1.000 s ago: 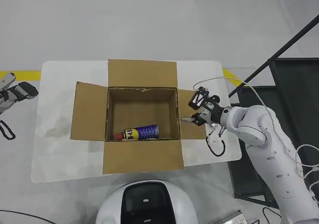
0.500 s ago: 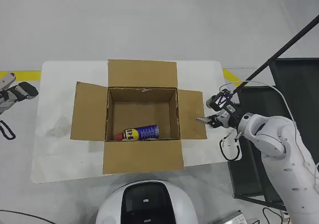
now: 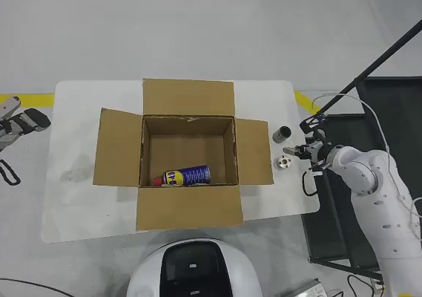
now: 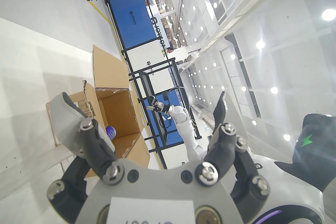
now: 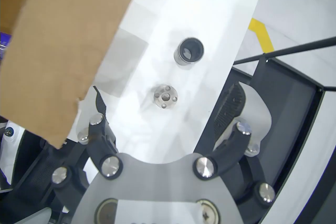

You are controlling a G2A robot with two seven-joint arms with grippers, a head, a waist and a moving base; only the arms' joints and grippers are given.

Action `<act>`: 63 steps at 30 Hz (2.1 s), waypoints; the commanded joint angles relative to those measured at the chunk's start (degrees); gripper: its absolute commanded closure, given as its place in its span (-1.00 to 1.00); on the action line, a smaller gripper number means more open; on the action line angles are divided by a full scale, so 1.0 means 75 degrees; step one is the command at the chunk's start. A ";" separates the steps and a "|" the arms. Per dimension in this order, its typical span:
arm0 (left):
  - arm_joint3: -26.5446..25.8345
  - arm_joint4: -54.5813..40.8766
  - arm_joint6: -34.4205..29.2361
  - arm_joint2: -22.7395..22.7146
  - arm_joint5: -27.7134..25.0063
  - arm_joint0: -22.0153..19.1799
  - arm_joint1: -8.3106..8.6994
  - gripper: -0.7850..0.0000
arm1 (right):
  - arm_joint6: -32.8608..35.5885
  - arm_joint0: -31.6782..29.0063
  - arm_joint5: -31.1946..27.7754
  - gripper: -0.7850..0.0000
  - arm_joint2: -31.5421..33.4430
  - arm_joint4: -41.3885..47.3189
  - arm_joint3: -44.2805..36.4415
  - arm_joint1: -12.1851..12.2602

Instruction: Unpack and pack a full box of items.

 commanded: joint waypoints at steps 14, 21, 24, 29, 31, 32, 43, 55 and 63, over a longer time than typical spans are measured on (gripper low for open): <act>0.0000 0.0000 0.0000 0.0000 0.0000 0.0000 0.0000 -1.00 | -0.0029 0.1152 0.0608 -1.00 -0.1471 -0.0374 0.2321 -0.0223; 0.0000 0.0000 0.0000 0.0000 0.0000 0.0000 0.0000 -1.00 | -0.0030 0.1636 0.0550 -1.00 -0.2050 -0.0266 0.3032 -0.0351; 0.0000 0.0000 0.0000 0.0000 0.0000 0.0000 0.0000 -1.00 | 0.0065 0.1856 0.0497 -1.00 -0.2263 -0.0110 0.3350 -0.0410; 0.0000 0.0000 0.0000 0.0000 0.0000 0.0000 0.0000 -1.00 | 0.0023 0.2200 0.0437 -0.91 -0.2518 0.0022 0.3875 -0.0489; 0.0000 0.0000 0.0000 0.0000 0.0000 0.0000 0.0000 -1.00 | 0.0014 0.2305 0.0422 -0.73 -0.2591 0.0069 0.4039 -0.0513; 0.0000 0.0000 0.0000 0.0000 0.0000 0.0000 0.0000 -1.00 | 0.0031 0.2348 0.0406 -0.65 -0.2628 0.0080 0.4113 -0.0523; 0.0000 0.0000 0.0000 0.0000 0.0000 0.0000 0.0000 -1.00 | 0.0173 0.2649 0.0496 0.78 -0.2852 0.0100 0.4618 -0.0581; 0.0000 0.0000 0.0000 0.0000 0.0000 0.0000 0.0000 -1.00 | 0.0377 0.1514 0.0417 1.00 -0.1490 0.0000 0.2210 -0.0163; 0.0000 0.0000 0.0000 0.0000 0.0000 0.0000 0.0000 -1.00 | 0.0855 -0.0007 0.0118 1.00 -0.0102 0.0585 -0.1150 0.0089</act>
